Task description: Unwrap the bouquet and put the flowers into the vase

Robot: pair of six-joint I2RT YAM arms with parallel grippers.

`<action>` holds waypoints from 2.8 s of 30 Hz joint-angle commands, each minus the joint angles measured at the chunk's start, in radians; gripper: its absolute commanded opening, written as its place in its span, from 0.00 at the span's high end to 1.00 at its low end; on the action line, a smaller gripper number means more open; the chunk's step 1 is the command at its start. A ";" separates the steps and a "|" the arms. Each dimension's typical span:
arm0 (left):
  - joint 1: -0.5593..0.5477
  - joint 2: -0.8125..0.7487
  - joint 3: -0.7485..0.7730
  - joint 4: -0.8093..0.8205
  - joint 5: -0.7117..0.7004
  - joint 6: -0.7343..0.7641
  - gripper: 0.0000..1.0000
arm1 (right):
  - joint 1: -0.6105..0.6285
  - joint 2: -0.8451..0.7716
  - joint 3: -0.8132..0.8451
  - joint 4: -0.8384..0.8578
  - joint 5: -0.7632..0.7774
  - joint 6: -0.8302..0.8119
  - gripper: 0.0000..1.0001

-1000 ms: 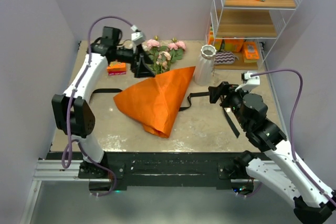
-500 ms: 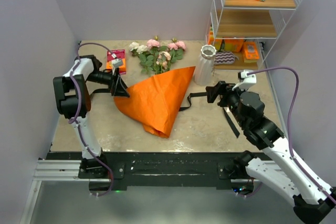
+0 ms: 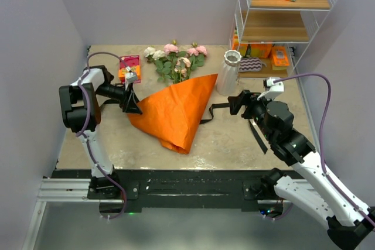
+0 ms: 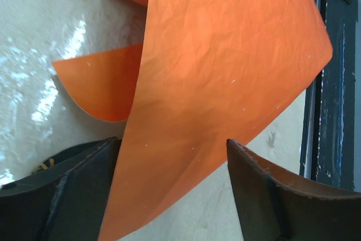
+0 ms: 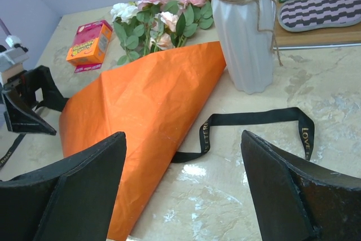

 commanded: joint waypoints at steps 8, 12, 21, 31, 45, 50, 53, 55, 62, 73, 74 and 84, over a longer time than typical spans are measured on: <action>0.037 -0.112 -0.052 -0.016 -0.090 0.077 0.75 | 0.005 0.003 0.005 0.064 -0.025 0.018 0.15; 0.037 -0.157 -0.052 -0.021 -0.077 0.067 0.90 | 0.004 0.000 0.003 0.064 -0.026 0.023 0.16; -0.021 -0.296 -0.060 -0.022 -0.024 -0.007 1.00 | 0.004 -0.020 0.006 0.052 -0.023 0.027 0.16; -0.278 -0.430 0.117 -0.019 0.100 -0.270 1.00 | 0.004 -0.041 0.029 0.026 0.003 0.020 0.16; -0.608 -0.428 0.082 0.497 0.042 -0.797 1.00 | 0.004 -0.093 0.112 -0.064 0.087 -0.014 0.14; -0.742 -0.361 0.149 0.602 0.001 -0.926 0.91 | 0.004 -0.106 0.155 -0.100 0.121 -0.035 0.11; -0.814 -0.312 0.199 0.608 -0.014 -0.960 0.64 | 0.004 -0.113 0.172 -0.109 0.139 -0.051 0.10; -0.855 -0.283 0.215 0.608 -0.030 -0.970 0.47 | 0.005 -0.116 0.186 -0.118 0.150 -0.057 0.09; -0.914 -0.241 0.232 0.631 -0.002 -1.022 0.24 | 0.004 -0.130 0.186 -0.127 0.176 -0.063 0.08; -0.935 -0.285 0.278 0.770 0.113 -1.219 0.01 | 0.005 -0.135 0.198 -0.144 0.179 -0.068 0.07; -0.937 -0.302 0.257 0.828 0.124 -1.330 0.01 | 0.004 -0.136 0.200 -0.147 0.178 -0.068 0.07; -1.024 -0.281 0.200 1.149 0.202 -1.588 0.01 | 0.004 -0.176 0.206 -0.176 0.185 -0.046 0.07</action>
